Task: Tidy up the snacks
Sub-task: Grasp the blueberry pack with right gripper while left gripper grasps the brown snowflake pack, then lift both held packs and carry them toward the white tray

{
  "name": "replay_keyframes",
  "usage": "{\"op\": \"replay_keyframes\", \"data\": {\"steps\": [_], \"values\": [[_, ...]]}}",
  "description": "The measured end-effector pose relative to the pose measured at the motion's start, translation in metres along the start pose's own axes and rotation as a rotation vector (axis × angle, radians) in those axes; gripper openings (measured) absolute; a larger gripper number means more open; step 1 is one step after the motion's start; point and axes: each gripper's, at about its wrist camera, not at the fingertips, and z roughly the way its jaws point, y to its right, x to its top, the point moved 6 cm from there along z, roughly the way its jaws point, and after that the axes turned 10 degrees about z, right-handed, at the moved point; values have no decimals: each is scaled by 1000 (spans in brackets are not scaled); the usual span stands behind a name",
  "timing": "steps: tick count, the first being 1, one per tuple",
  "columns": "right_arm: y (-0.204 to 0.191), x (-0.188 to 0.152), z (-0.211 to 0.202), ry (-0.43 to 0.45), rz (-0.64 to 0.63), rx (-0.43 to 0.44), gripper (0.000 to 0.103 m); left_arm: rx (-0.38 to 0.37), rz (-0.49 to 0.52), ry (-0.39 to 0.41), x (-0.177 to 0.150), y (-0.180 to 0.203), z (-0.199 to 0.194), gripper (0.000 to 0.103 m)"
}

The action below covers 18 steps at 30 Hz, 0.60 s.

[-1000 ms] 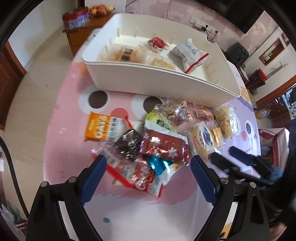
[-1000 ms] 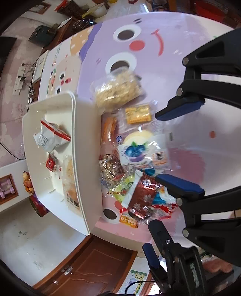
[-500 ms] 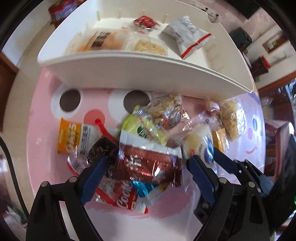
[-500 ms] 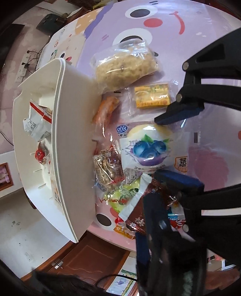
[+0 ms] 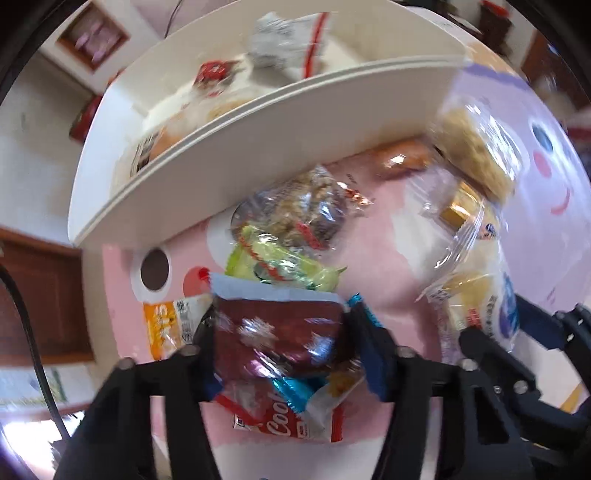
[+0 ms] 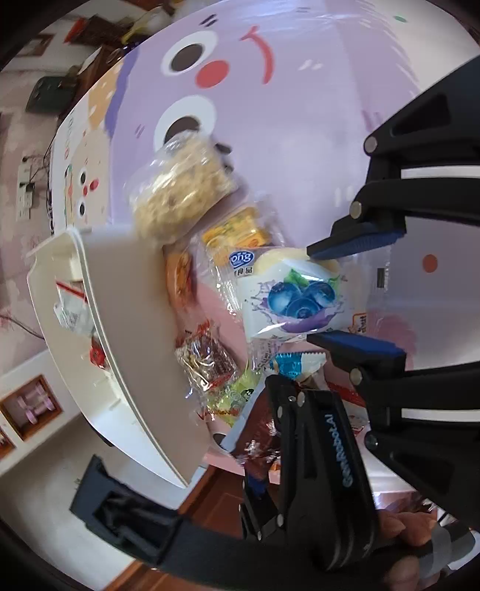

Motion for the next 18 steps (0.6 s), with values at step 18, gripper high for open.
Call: {"op": "replay_keyframes", "data": {"steps": [18], "values": [[26, -13, -34, 60, 72, 31, 36, 0, 44, -3, -17, 18, -6, 10]]}}
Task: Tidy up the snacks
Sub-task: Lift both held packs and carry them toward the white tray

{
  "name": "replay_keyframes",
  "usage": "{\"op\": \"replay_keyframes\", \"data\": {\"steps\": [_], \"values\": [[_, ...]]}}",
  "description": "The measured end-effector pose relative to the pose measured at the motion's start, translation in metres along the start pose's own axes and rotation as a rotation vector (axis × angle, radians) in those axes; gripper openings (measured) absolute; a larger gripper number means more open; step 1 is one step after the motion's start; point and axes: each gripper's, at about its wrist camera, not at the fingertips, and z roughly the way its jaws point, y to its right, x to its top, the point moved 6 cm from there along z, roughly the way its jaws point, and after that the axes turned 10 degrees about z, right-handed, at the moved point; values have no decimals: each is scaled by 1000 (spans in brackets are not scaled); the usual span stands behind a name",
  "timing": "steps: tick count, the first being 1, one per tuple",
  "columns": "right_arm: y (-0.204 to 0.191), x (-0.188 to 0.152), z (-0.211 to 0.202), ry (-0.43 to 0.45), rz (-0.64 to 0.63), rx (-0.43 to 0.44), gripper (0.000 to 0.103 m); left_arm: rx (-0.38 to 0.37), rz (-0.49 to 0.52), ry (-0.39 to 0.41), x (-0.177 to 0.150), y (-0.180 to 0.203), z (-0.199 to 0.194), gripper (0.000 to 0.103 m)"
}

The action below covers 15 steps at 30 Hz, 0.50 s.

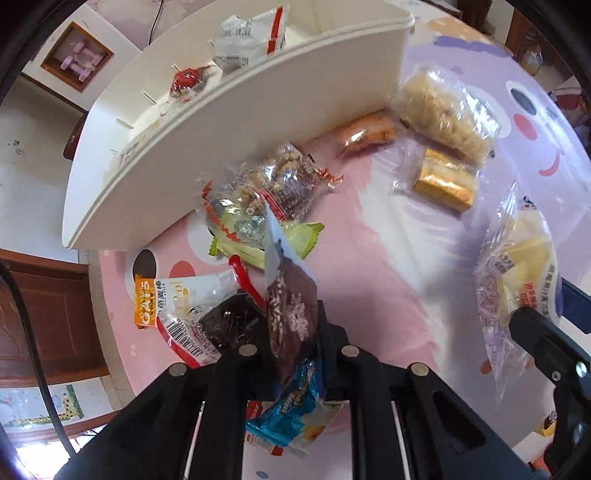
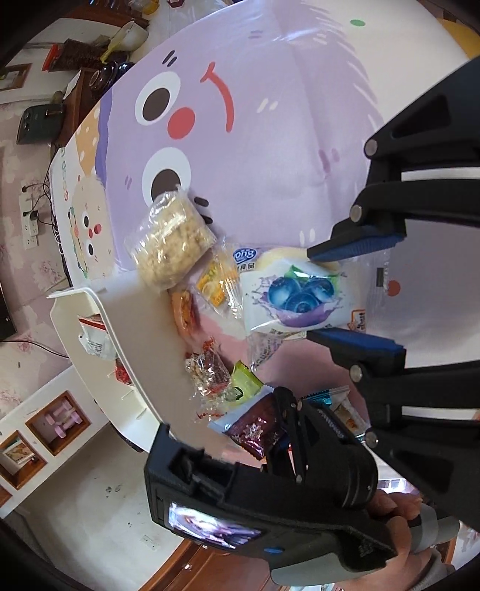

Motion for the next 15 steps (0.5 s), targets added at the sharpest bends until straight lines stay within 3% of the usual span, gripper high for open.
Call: {"op": "replay_keyframes", "data": {"steps": [15], "values": [[-20, 10, -33, 51, -43, 59, 36, -71, -81, 99, 1, -12, -67, 10]]}}
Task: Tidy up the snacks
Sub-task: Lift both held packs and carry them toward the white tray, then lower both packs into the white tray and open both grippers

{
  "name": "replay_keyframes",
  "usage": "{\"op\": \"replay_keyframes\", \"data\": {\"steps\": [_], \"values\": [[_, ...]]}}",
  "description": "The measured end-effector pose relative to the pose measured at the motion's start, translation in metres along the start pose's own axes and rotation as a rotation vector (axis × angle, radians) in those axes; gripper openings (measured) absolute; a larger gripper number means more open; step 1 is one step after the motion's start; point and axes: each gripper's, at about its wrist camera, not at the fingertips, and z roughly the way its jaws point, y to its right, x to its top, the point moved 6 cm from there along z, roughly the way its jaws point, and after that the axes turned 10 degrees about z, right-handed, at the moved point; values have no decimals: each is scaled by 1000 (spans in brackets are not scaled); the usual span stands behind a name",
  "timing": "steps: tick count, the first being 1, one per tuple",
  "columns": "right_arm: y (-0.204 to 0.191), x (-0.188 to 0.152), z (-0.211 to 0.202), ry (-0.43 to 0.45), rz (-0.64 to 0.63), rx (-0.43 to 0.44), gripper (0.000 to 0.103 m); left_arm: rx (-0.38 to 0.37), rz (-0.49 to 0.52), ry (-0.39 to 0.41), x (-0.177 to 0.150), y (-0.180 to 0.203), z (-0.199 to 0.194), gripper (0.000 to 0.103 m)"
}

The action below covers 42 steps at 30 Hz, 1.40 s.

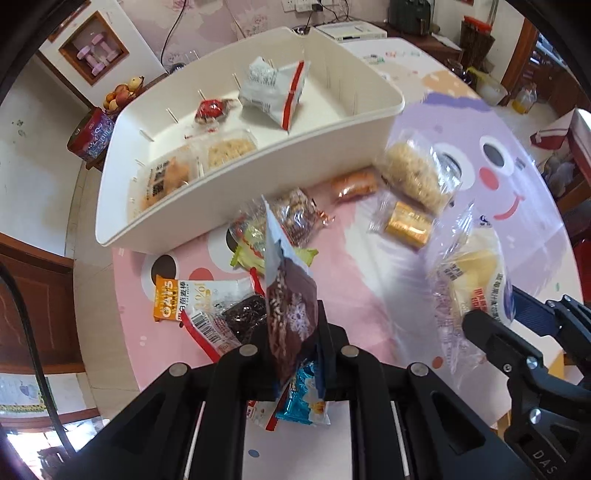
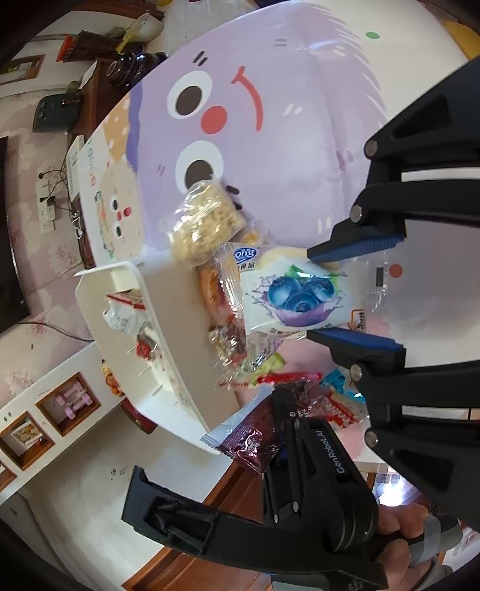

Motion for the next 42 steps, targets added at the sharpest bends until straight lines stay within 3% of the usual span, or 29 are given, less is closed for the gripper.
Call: {"op": "replay_keyframes", "data": {"steps": [10, 19, 32, 42], "values": [[-5, 23, -25, 31, 9, 33, 36, -58, -62, 65, 10, -18, -32, 10], [-14, 57, -38, 43, 15, 41, 36, -137, -154, 165, 16, -59, -68, 10], [-97, 132, -21, 46, -82, 116, 36, -128, -175, 293, 75, -137, -98, 10], [-147, 209, -1, 121, -143, 33, 37, -58, -117, 281, 130, -185, -80, 11]]}}
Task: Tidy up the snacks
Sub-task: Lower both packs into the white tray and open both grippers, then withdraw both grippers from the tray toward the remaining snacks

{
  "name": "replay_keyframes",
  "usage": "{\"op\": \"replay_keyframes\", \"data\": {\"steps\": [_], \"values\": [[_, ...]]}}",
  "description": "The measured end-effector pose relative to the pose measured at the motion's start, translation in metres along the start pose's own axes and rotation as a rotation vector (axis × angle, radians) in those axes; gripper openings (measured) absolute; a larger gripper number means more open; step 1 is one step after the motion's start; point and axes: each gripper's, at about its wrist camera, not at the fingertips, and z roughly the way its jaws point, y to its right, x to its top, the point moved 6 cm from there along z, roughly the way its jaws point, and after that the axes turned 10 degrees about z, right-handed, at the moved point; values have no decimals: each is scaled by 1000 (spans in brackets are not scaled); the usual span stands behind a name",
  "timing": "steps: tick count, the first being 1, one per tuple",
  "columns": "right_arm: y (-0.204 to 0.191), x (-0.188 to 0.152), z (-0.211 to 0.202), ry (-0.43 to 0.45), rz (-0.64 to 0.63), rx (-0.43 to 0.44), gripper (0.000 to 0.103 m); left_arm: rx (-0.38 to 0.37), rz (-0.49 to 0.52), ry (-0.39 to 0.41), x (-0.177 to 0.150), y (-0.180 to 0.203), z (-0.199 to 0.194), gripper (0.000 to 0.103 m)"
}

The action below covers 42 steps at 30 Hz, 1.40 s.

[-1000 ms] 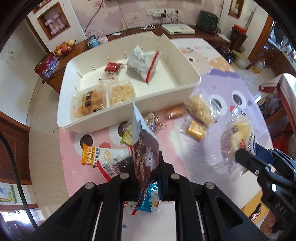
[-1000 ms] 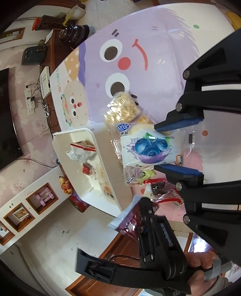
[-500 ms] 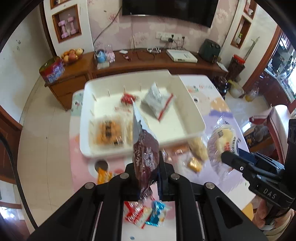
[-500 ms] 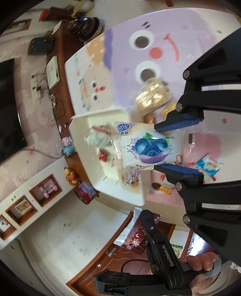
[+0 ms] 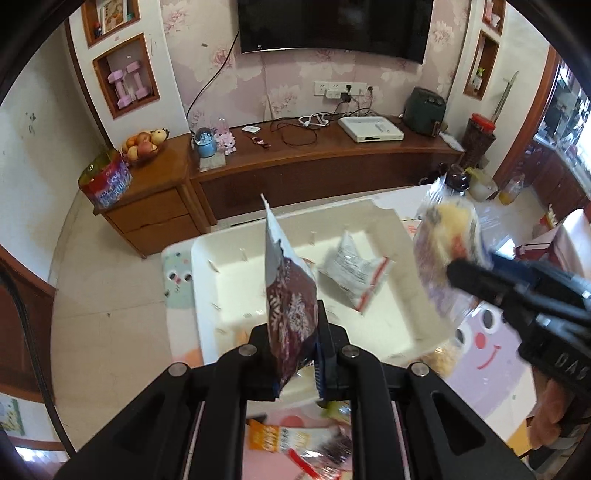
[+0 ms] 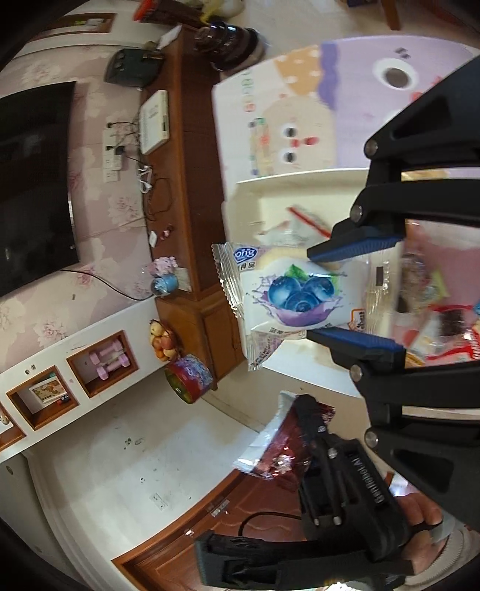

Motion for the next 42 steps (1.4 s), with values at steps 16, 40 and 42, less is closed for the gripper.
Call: {"op": "replay_keyframes", "data": {"steps": [16, 40, 42], "values": [[-2, 26, 41, -7, 3, -84, 52, 93, -84, -70, -3, -56, 42, 83], [2, -44, -6, -54, -32, -87, 52, 105, -96, -34, -73, -4, -19, 84], [3, -56, -11, -64, -37, -91, 52, 105, -101, -33, -84, 1, -24, 84]]}}
